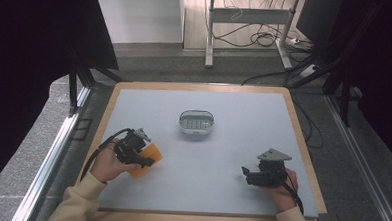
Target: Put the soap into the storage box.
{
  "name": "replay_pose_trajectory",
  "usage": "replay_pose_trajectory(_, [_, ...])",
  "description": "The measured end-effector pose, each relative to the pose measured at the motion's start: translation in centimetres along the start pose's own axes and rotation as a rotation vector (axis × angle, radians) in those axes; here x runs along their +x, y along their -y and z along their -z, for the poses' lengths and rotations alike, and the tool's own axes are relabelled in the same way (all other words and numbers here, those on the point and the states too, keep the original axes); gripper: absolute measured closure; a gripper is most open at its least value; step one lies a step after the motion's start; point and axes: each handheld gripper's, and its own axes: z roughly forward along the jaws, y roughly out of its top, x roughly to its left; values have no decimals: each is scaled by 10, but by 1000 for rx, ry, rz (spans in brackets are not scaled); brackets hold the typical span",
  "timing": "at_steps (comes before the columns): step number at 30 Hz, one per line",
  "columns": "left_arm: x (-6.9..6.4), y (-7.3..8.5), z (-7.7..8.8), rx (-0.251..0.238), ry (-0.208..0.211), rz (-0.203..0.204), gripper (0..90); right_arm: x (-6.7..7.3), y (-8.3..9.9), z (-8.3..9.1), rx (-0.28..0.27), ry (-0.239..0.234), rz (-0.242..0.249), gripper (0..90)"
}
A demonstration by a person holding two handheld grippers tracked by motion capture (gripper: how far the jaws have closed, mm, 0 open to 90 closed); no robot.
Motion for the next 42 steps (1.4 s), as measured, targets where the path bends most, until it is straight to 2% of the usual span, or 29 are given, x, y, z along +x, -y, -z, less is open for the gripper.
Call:
replay_pose_trajectory(19, [5, -17, 11, -23, 2, -36, 619, 0, 0, 0, -2, -3, 0, 132])
replay_pose_trajectory(26, [6, -26, 10, -18, 6, -59, 619, 0, 0, 0, -1, -2, 1, 132])
replay_pose_trajectory(34, [7, -33, 7, -21, 9, -66, 619, 0, 0, 0, 0, -1, 3, 132])
replay_pose_trajectory(42, [6, -42, 4, -29, 33, -65, 619, 0, 0, 1, -2, 1, 2, 132])
